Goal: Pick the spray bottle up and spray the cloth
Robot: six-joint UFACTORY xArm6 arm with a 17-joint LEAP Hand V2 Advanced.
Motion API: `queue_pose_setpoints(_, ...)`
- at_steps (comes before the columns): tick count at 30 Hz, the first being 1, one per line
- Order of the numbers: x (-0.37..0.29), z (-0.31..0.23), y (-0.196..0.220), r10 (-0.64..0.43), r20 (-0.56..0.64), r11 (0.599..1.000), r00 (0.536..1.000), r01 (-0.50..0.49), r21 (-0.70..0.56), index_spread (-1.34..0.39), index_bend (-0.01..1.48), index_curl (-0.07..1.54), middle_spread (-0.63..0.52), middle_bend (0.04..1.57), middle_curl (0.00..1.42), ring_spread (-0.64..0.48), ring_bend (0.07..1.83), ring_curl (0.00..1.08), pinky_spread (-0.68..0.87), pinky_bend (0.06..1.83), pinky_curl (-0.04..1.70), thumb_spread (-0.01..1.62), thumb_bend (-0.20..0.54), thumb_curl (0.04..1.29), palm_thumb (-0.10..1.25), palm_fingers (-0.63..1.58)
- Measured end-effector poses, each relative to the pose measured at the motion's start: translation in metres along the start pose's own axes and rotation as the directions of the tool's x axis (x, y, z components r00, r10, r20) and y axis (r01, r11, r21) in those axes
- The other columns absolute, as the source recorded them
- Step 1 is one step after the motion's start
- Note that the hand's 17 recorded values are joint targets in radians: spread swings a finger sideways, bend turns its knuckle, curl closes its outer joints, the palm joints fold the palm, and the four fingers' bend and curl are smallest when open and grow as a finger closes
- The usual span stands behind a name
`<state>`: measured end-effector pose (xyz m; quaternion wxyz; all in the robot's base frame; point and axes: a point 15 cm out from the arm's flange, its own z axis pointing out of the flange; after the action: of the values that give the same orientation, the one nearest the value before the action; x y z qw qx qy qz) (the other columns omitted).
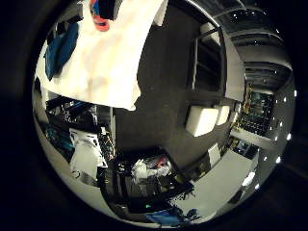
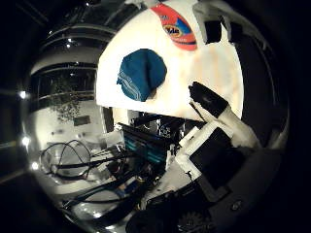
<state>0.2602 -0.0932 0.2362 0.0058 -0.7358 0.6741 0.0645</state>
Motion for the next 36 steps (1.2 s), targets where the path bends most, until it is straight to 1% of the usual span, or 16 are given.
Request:
queue_pose_setpoints(4,0.0,-0.007,-0.005,0.005,0.002,1.0,1.0,-0.005,0.018,-0.35,0.38,0.54,-0.08,0.52,0.54,-0.08,0.84,0.45,0.16,0.44,0.9,1.13,-0.016,0.45,0.91,0.43)
queue_pose_setpoints(7,0.001,-0.016,-0.009,0.032,0.023,0.998,0.999,-0.033,0.055,-0.35,0.37,0.53,-0.08,0.52,0.54,-0.08,0.83,0.45,0.16,0.42,0.9,1.13,-0.027,0.44,0.86,0.43)
queue_pose_setpoints(9,0.004,-0.022,-0.011,0.056,0.046,0.995,0.997,-0.06,0.082,-0.36,0.35,0.53,-0.08,0.52,0.54,-0.08,0.83,0.44,0.15,0.43,0.9,1.13,-0.033,0.43,0.8,0.43)
queue_pose_setpoints(15,0.013,-0.029,-0.015,0.137,0.13,0.979,0.982,-0.154,0.134,-0.33,0.2,0.48,-0.09,0.5,0.52,-0.08,0.84,0.44,0.17,0.45,0.91,1.13,-0.036,0.38,0.65,0.34)
queue_pose_setpoints(17,0.012,-0.03,-0.019,0.15,0.18,0.971,0.972,-0.179,0.159,-0.31,0.17,0.46,-0.08,0.49,0.51,-0.06,0.79,0.43,0.19,0.46,0.9,1.12,-0.042,0.36,0.57,0.27)
queue_pose_setpoints(19,0.01,-0.029,-0.024,0.131,0.237,0.965,0.963,-0.179,0.193,-0.29,0.16,0.42,-0.05,0.47,0.5,-0.01,0.72,0.4,0.22,0.48,0.87,1.09,-0.036,0.34,0.51,0.21)
queue_pose_setpoints(21,0.006,-0.032,-0.032,0.113,0.309,0.949,0.944,-0.195,0.246,-0.27,0.16,0.39,-0.01,0.43,0.47,0.05,0.67,0.37,0.28,0.48,0.84,1.08,-0.027,0.33,0.5,0.15)
queue_pose_setpoints(23,0.005,-0.039,-0.041,0.097,0.377,0.924,0.921,-0.225,0.311,-0.25,0.16,0.37,0.03,0.4,0.45,0.1,0.62,0.35,0.34,0.47,0.79,1.06,-0.027,0.32,0.49,0.11)
queue_pose_setpoints(25,0.009,-0.037,-0.044,0.093,0.43,0.902,0.898,-0.259,0.345,-0.23,0.17,0.36,0.07,0.35,0.42,0.15,0.55,0.32,0.39,0.45,0.73,1.05,-0.028,0.31,0.49,0.06)
queue_pose_setpoints(27,0.005,-0.018,-0.04,0.116,0.483,0.899,0.868,-0.299,0.321,-0.22,0.16,0.35,0.11,0.31,0.39,0.18,0.5,0.29,0.42,0.43,0.68,1.04,-0.03,0.31,0.47,0.03)
queue_pose_setpoints(28,0.005,-0.009,-0.038,0.133,0.511,0.892,0.849,-0.327,0.312,-0.21,0.16,0.34,0.13,0.29,0.38,0.2,0.47,0.28,0.42,0.42,0.65,1.04,-0.032,0.3,0.46,0.01)
queue_pose_setpoints(30,0.01,0.001,-0.038,0.151,0.54,0.874,0.828,-0.367,0.319,-0.2,0.16,0.32,0.16,0.27,0.36,0.22,0.44,0.27,0.43,0.41,0.6,1.02,-0.029,0.3,0.45,0.0)
queue_pose_setpoints(33,0.017,0.013,-0.043,0.159,0.584,0.841,0.796,-0.419,0.342,-0.19,0.16,0.31,0.18,0.23,0.35,0.23,0.41,0.25,0.42,0.4,0.54,1.01,-0.03,0.29,0.43,-0.01)
queue_pose_setpoints(36,0.013,0.029,-0.046,0.153,0.639,0.827,0.754,-0.452,0.335,-0.19,0.14,0.28,0.19,0.21,0.34,0.23,0.37,0.25,0.41,0.41,0.49,1.0,-0.029,0.29,0.42,-0.01)
